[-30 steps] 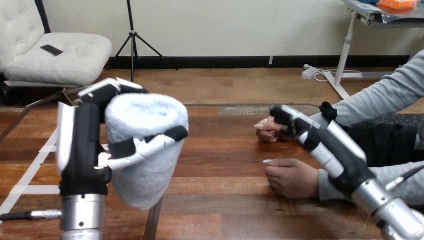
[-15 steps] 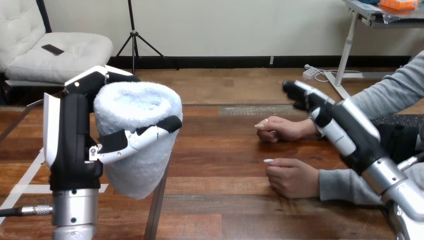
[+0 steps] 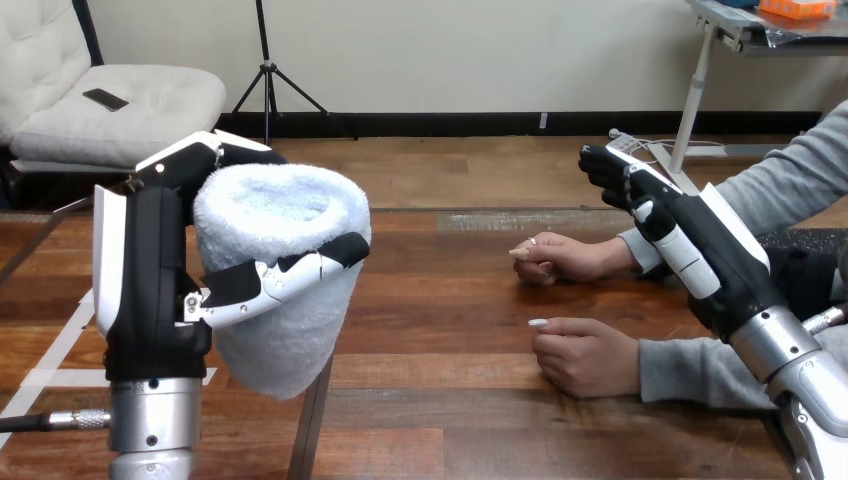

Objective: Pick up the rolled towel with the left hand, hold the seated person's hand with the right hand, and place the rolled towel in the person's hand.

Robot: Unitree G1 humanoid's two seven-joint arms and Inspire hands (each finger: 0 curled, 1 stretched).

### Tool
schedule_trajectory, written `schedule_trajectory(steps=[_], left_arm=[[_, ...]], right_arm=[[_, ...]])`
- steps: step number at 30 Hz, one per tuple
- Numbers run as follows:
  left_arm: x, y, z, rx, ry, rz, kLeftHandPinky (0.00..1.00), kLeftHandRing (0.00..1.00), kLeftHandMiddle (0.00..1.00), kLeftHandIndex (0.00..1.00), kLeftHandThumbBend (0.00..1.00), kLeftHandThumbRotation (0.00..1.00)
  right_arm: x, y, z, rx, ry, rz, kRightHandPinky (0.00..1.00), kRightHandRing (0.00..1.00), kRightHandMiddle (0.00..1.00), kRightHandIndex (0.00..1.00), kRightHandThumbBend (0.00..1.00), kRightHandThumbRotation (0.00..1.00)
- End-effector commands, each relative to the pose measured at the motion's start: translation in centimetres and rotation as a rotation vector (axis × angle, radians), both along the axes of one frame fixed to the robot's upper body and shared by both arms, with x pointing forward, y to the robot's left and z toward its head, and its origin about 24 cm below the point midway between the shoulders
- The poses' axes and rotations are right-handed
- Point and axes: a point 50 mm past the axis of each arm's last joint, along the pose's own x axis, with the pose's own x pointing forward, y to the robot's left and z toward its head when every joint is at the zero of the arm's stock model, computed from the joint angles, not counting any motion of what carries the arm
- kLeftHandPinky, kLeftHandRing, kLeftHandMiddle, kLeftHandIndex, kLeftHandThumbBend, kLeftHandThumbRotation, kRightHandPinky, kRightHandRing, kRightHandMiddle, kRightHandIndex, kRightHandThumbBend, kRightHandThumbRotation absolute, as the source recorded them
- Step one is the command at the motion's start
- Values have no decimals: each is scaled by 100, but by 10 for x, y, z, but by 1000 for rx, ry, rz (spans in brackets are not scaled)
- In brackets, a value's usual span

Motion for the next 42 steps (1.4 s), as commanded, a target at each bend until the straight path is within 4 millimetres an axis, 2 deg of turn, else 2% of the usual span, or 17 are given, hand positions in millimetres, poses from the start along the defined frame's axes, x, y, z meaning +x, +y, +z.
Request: schedule_trajectory(steps=[1, 13, 19, 28, 39, 42], left_arm=[[4, -1, 24, -11, -131, -12, 30, 36, 41, 40, 84, 0], [4, -1, 25, -29, -124, -4, 29, 35, 41, 40, 85, 0], [4, -1, 25, -51, -119, -11, 29, 35, 41, 40, 85, 0], [3, -1, 25, -63, -122, -14, 28, 35, 41, 40, 85, 0], [2, 0, 26, -65, -129, -21, 28, 35, 41, 40, 85, 0], [2, 0, 26, -67, -129, -21, 28, 35, 41, 40, 85, 0]], right_arm=[[14, -6, 25, -18, -79, -31, 98, 95, 92, 91, 91, 100], [12, -11, 19, -133, -63, -52, 96, 94, 92, 92, 72, 100], [11, -13, 16, -216, -57, -51, 91, 92, 91, 90, 63, 100], [12, -14, 9, -319, -21, -55, 81, 87, 89, 88, 70, 98], [12, -19, 0, -403, 57, -63, 77, 86, 89, 90, 85, 85], [12, -20, 0, -415, 69, -59, 76, 86, 89, 90, 86, 81]])
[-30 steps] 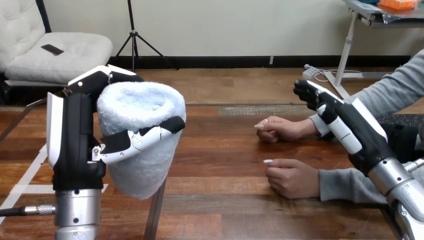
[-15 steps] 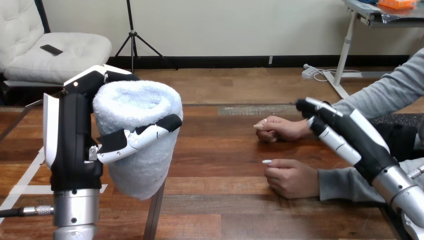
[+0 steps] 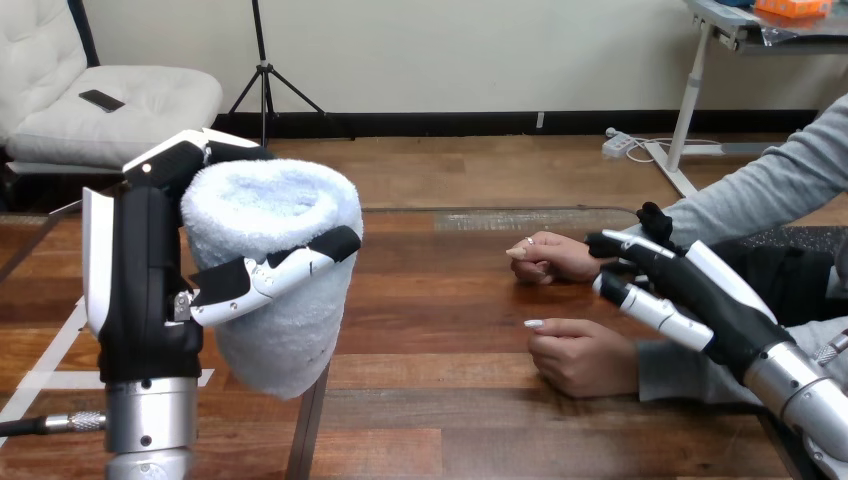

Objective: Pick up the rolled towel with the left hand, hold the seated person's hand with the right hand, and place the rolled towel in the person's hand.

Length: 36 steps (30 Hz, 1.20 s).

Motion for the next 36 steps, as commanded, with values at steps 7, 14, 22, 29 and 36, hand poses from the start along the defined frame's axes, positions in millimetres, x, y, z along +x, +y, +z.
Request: schedule_trajectory(steps=[7, 14, 22, 29, 36], left_arm=[[1, -2, 26, -10, -138, -20, 28, 35, 41, 40, 85, 0], [1, -1, 25, -5, -141, -18, 28, 35, 41, 40, 84, 0], [0, 1, 24, 3, -137, -16, 28, 35, 41, 40, 84, 0], [1, 2, 23, 1, -141, -25, 28, 36, 42, 40, 83, 0], [1, 3, 23, 4, -141, -25, 28, 35, 42, 40, 84, 0]], right_arm=[[22, -6, 29, -94, -46, 8, 76, 87, 90, 90, 93, 73], [22, -10, 30, -133, -21, 10, 76, 87, 91, 91, 98, 69], [23, -14, 33, -183, -5, 24, 76, 88, 92, 91, 100, 61], [24, -19, 36, -260, 6, 41, 77, 88, 90, 89, 100, 57], [24, -21, 39, -326, 14, 59, 77, 86, 89, 89, 100, 53]])
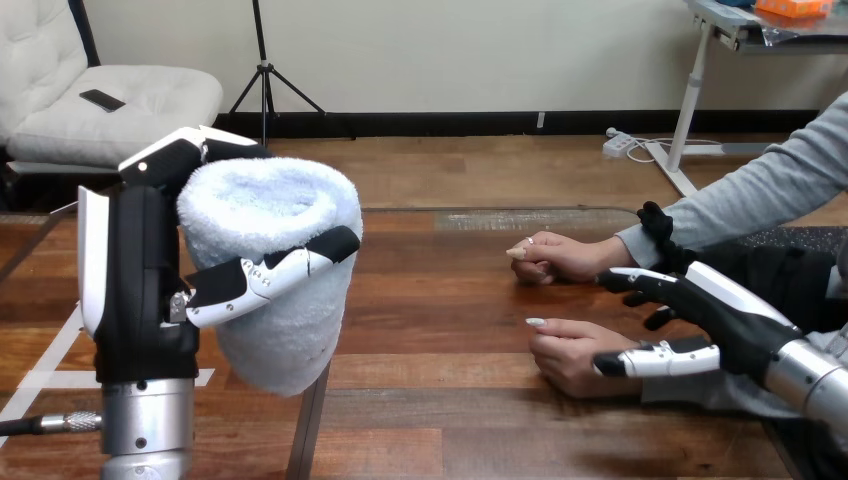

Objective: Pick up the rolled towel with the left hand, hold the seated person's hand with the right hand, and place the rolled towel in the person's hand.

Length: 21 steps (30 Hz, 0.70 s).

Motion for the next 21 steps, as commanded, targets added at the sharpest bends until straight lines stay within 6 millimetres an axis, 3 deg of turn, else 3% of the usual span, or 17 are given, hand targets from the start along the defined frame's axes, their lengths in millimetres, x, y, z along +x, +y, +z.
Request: schedule_trajectory(steps=[1, 21], left_arm=[[2, 1, 20, 6, -116, -8, 28, 35, 42, 40, 84, 0], [3, 4, 19, 17, -128, -16, 28, 35, 41, 41, 82, 0]], right_arm=[[20, -3, 33, -62, -102, 18, 77, 86, 89, 88, 100, 52], [20, -10, 38, -173, -83, 40, 78, 86, 87, 87, 100, 40]])
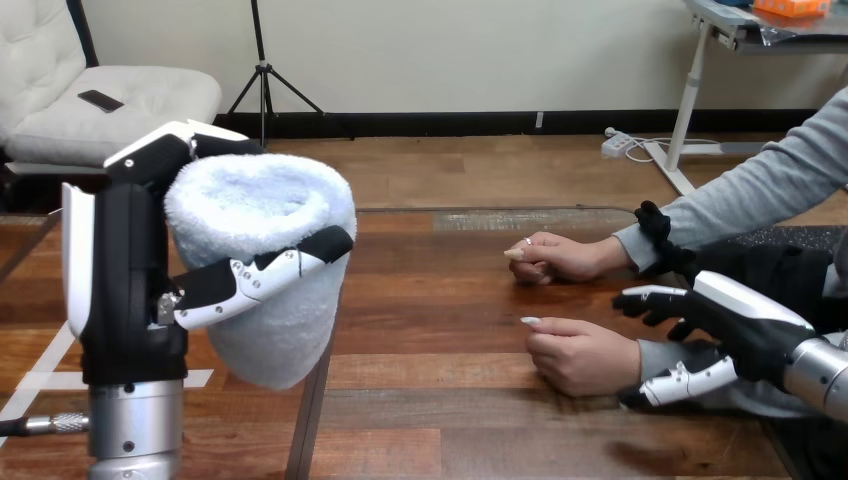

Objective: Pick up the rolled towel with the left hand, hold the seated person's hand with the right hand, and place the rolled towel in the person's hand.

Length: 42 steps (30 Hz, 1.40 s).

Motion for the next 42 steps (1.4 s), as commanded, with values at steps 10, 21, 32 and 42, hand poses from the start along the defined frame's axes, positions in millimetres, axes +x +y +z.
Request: schedule_trajectory(steps=[10, 21, 32, 42], left_arm=[[5, -2, 16, -5, -87, -21, 28, 34, 41, 41, 83, 0], [5, -2, 16, -13, -92, -30, 27, 34, 42, 40, 83, 0], [5, -2, 16, -14, -94, -32, 28, 36, 41, 40, 83, 0], [5, -1, 15, -10, -94, -33, 29, 36, 41, 40, 82, 0]], right_arm=[[22, -3, 39, -61, -121, 16, 74, 84, 86, 86, 100, 31], [22, -3, 38, -111, -110, 38, 72, 83, 85, 84, 100, 27], [22, -2, 35, -141, -105, 35, 70, 79, 82, 82, 100, 23], [21, 0, 28, -159, -120, 22, 61, 72, 78, 78, 100, 14]])
